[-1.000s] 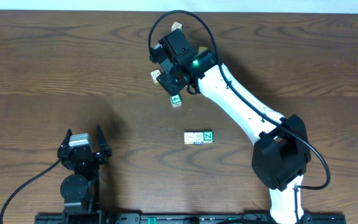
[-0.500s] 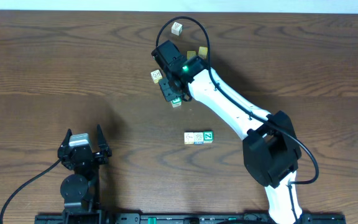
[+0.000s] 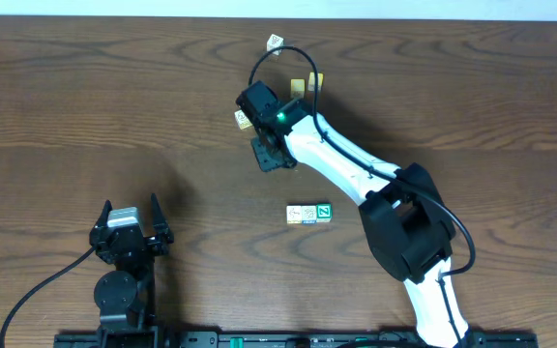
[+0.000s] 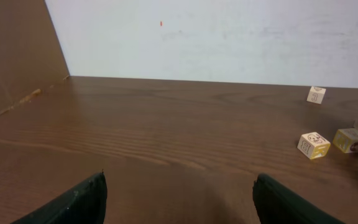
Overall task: Lift 4 blocks
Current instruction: 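Lift the 4 block with the right gripper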
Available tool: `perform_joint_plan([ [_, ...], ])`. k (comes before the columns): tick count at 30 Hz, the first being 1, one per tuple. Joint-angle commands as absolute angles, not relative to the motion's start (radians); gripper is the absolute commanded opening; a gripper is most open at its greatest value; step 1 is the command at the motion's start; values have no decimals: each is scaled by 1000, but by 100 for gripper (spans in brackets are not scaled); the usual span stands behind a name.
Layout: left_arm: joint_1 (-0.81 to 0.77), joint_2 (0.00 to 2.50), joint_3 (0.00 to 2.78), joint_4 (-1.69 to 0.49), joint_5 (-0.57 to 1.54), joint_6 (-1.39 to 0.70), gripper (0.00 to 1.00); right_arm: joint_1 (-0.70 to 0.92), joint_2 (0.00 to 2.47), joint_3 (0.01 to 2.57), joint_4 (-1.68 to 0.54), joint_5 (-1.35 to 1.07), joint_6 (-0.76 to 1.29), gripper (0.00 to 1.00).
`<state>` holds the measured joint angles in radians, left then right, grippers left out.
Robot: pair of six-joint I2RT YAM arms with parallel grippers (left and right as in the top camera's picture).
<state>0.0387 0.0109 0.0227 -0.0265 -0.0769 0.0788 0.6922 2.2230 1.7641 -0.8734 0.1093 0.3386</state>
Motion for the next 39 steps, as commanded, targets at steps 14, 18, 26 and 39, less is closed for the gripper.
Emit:
perform_joint_plan([
  [14, 44, 6, 4, -67, -89, 74, 75, 701, 2228, 1699, -793, 99, 350, 40],
  [18, 44, 6, 4, -67, -89, 74, 75, 701, 2228, 1699, -772, 99, 316, 39],
  [26, 44, 6, 4, -67, -89, 74, 75, 701, 2228, 1699, -746, 100, 272, 43],
  [39, 44, 6, 4, -67, -89, 74, 76, 701, 2228, 1699, -736, 100, 272, 27],
])
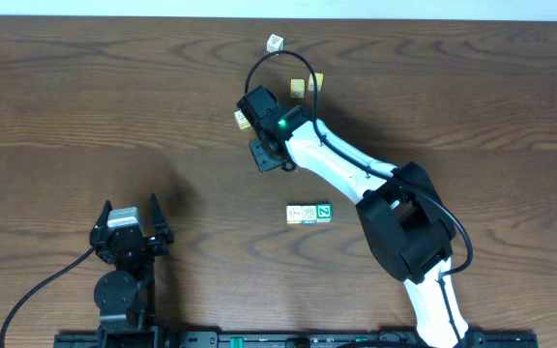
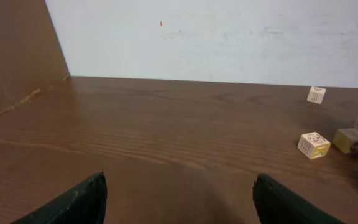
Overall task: Lift 4 blocks
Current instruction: 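Lift the 4 block with the right gripper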
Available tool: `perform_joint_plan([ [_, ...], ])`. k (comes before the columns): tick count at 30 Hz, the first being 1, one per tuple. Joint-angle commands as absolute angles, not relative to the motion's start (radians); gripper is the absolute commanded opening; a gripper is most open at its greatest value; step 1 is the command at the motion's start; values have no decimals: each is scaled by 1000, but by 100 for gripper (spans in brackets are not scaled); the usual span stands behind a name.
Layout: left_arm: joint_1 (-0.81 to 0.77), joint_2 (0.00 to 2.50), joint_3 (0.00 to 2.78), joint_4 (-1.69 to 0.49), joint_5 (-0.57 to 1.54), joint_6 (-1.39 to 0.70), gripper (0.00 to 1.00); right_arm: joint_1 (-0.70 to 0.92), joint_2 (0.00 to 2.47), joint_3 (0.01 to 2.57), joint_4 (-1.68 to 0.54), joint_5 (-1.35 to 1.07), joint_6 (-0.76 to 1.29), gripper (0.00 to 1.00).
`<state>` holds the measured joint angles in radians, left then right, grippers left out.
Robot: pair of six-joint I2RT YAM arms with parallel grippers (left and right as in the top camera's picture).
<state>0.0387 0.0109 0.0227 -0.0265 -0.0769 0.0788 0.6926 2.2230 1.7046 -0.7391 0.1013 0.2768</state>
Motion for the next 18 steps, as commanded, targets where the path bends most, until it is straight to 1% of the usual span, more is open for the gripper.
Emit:
perform_joint_plan([
  [1, 44, 6, 4, -67, -89, 74, 76, 701, 2228, 1699, -734, 100, 272, 26],
  [5, 44, 6, 4, -67, -89, 74, 75, 701, 2228, 1699, -732, 99, 272, 24],
  [10, 44, 6, 4, -67, -89, 75, 76, 700, 2223, 1700, -733, 100, 272, 19],
  [18, 44, 6, 4, -67, -89, 74, 76, 693, 2155, 1700, -737, 101, 272, 16],
])
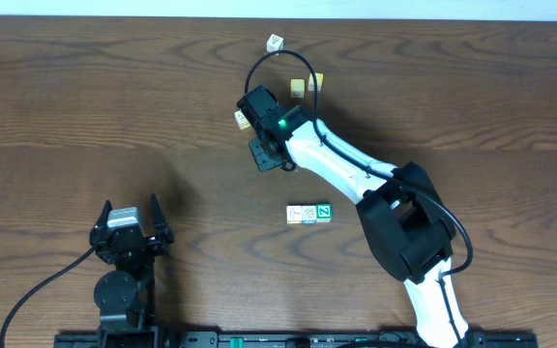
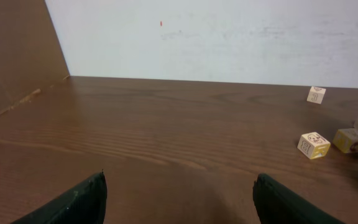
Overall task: Lift 4 blocks
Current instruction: 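Lift the 4 block with the right gripper, then carry the 4 block toward the row of three blocks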
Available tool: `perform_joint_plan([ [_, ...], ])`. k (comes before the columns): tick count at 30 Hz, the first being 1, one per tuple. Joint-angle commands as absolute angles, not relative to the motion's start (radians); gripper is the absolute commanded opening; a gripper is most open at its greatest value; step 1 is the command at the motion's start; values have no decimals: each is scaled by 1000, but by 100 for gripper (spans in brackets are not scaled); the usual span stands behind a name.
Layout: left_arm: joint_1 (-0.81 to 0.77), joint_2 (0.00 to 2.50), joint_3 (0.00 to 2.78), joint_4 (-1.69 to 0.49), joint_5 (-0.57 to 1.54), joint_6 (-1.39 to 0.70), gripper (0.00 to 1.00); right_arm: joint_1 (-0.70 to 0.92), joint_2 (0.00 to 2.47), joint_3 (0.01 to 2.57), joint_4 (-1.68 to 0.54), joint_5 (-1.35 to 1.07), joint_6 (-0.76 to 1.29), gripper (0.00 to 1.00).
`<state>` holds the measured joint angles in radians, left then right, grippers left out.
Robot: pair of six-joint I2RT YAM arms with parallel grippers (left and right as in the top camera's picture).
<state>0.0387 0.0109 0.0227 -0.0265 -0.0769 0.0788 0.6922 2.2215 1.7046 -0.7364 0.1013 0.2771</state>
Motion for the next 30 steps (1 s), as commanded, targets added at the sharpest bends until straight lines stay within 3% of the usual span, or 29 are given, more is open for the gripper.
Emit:
perform_joint_plan([
  [1, 44, 6, 4, -67, -89, 74, 76, 693, 2142, 1700, -736, 101, 272, 16],
  [11, 44, 6, 4, -67, -89, 74, 75, 638, 1932, 1700, -802, 117, 245, 13],
  [21, 44, 6, 4, -67, -89, 74, 75, 526, 1779, 1700, -1084, 247, 270, 2],
  [30, 44, 6, 4, -67, -89, 74, 76, 484, 1603, 1667, -1239, 313, 284, 2],
])
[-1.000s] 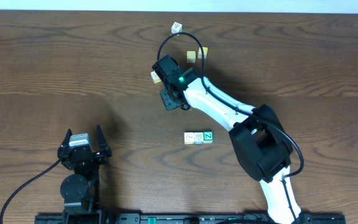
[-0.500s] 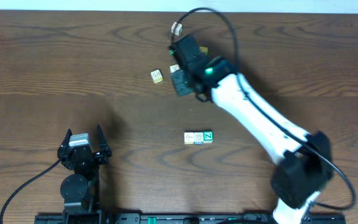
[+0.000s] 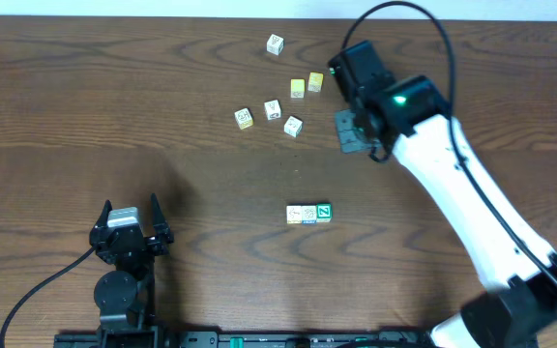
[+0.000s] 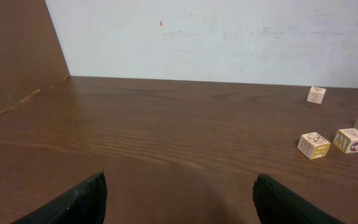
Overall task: Lift 4 blocks
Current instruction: 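Carry the 4 block toward the row of three blocks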
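Several small wooden blocks lie loose at the far middle of the table: a white one (image 3: 275,43), two yellow ones (image 3: 298,88) (image 3: 315,82), and three more (image 3: 245,118) (image 3: 273,109) (image 3: 293,126). A row of three blocks (image 3: 309,214) lies nearer the front. My right gripper (image 3: 349,132) hangs to the right of the loose blocks, apart from them; its jaws are too small to read. My left gripper (image 3: 130,217) (image 4: 179,199) rests open at the front left with nothing between its fingers. The left wrist view shows some of the blocks (image 4: 314,145) (image 4: 351,140) (image 4: 316,94) far to the right.
The brown wooden table (image 3: 85,106) runs to a white wall at the back. A black cable (image 3: 395,12) loops from the right arm over the far edge. A black rail (image 3: 259,338) lies along the front edge.
My right gripper has moved from over the loose blocks at the centre to the right of them. Two blocks it covered now show on the table. The left gripper has not moved.
At all three earlier moments my right gripper stood low over the cluster of loose blocks, shifting only slightly. Now it is off to the right of them, and the blocks lie on the table. My left gripper has stayed open at the front left throughout.
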Available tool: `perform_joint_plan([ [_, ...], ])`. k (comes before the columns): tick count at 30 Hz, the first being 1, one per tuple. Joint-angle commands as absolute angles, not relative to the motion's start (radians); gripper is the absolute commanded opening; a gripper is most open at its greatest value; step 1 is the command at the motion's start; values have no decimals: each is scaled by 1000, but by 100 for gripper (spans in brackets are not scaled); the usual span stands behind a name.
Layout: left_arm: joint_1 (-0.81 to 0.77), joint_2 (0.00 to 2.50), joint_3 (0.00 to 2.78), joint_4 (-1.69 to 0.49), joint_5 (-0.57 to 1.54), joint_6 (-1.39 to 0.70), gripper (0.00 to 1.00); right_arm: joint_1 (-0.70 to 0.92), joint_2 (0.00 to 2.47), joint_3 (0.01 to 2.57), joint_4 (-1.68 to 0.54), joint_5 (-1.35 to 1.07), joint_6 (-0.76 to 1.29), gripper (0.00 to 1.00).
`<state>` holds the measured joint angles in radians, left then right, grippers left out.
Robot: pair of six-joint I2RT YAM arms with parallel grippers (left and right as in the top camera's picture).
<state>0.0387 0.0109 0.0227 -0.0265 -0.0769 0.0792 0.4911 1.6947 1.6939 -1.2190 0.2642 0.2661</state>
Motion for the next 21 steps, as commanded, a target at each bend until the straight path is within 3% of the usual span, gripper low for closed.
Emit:
perform_joint_plan([
  [1, 44, 6, 4, -67, -89, 74, 75, 484, 1574, 1649, -1244, 314, 284, 2],
  [9, 44, 6, 4, -67, -89, 74, 76, 483, 1247, 1296, -1197, 335, 381, 1],
  [14, 44, 6, 4, -67, -89, 74, 75, 484, 1083, 1027, -1028, 242, 390, 9],
  [21, 44, 6, 4, -67, -89, 74, 75, 484, 1108, 768, -710, 107, 420, 14],
])
